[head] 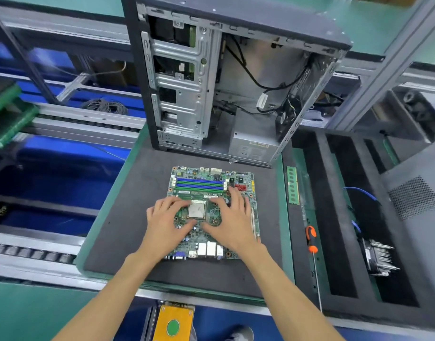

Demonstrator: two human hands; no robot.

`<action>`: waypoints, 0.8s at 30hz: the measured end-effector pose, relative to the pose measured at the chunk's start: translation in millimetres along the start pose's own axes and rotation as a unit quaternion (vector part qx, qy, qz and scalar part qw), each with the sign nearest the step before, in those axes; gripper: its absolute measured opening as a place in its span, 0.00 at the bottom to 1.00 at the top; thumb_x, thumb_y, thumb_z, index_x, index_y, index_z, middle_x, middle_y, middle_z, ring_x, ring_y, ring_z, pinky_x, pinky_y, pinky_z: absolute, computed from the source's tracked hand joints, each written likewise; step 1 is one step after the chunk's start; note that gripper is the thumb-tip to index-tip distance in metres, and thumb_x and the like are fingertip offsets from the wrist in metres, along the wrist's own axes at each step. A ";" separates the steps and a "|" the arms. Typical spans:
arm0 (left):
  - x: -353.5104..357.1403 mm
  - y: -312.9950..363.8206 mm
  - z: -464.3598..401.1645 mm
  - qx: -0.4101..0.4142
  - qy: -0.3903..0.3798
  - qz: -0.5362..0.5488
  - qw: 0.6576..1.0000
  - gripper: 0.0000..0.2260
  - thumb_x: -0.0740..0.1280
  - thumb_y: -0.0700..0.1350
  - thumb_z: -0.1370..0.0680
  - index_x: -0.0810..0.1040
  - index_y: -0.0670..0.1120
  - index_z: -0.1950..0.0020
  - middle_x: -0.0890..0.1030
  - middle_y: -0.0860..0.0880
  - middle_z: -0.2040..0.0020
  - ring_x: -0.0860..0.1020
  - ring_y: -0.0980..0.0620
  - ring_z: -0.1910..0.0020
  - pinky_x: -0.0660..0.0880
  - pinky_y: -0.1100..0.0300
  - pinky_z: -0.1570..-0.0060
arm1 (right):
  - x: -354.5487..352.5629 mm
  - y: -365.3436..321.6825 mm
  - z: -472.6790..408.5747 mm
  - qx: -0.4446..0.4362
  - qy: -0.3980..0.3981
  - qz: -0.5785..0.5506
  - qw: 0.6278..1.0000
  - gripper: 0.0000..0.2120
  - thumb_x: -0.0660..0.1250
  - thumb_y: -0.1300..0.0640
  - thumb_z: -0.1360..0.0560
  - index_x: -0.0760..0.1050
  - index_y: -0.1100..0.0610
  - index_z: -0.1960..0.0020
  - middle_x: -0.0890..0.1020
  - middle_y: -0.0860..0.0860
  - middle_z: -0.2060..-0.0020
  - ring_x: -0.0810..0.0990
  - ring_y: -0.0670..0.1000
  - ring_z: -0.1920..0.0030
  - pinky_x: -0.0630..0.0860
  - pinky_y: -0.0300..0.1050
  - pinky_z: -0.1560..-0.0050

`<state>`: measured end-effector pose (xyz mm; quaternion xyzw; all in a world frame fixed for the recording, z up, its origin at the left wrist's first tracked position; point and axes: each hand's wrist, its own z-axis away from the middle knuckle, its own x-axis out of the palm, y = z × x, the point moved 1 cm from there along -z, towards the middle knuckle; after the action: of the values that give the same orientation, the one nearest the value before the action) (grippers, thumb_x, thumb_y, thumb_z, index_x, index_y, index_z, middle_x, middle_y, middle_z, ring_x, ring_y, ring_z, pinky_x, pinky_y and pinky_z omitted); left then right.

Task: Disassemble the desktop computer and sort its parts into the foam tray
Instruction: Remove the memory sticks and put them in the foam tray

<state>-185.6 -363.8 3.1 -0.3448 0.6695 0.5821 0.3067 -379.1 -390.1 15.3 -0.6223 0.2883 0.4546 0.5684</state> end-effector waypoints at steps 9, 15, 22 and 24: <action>8.3 -1.6 -1.6 0.012 0.032 -0.023 0.999 0.17 0.74 0.55 0.26 0.79 0.59 0.38 0.73 0.58 0.43 0.68 0.54 0.40 0.57 0.58 0.44 | 0.8 -8.1 -0.6 0.027 0.064 0.008 0.998 0.34 0.54 0.32 0.32 0.78 0.46 0.34 0.65 0.55 0.22 0.53 0.54 0.19 0.41 0.64 0.21; 9.0 -0.3 -3.7 0.003 0.025 -0.023 0.999 0.16 0.73 0.56 0.26 0.79 0.59 0.39 0.74 0.57 0.44 0.69 0.53 0.41 0.57 0.57 0.45 | -4.7 -11.2 -14.8 0.031 0.137 -0.066 0.988 0.24 0.60 0.39 0.28 0.79 0.50 0.38 0.73 0.51 0.30 0.62 0.52 0.23 0.47 0.63 0.21; 10.8 -2.4 -1.9 0.011 0.021 -0.024 0.999 0.16 0.71 0.57 0.25 0.78 0.60 0.38 0.73 0.59 0.42 0.68 0.55 0.39 0.57 0.58 0.44 | -10.5 -8.4 -29.1 -0.022 0.122 -0.088 0.988 0.20 0.66 0.47 0.22 0.75 0.51 0.32 0.72 0.49 0.28 0.64 0.50 0.23 0.49 0.56 0.20; 10.7 -2.6 -1.9 0.017 0.022 -0.021 0.999 0.15 0.71 0.57 0.24 0.78 0.60 0.38 0.74 0.59 0.41 0.68 0.55 0.39 0.57 0.58 0.43 | -10.2 -6.7 -31.4 -0.031 0.099 -0.084 0.991 0.20 0.64 0.46 0.20 0.74 0.49 0.29 0.72 0.48 0.27 0.60 0.49 0.21 0.47 0.54 0.20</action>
<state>-189.6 -367.0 -6.9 -0.3660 0.6786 0.5562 0.3102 -370.1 -420.9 25.5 -0.7036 0.2757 0.3500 0.5536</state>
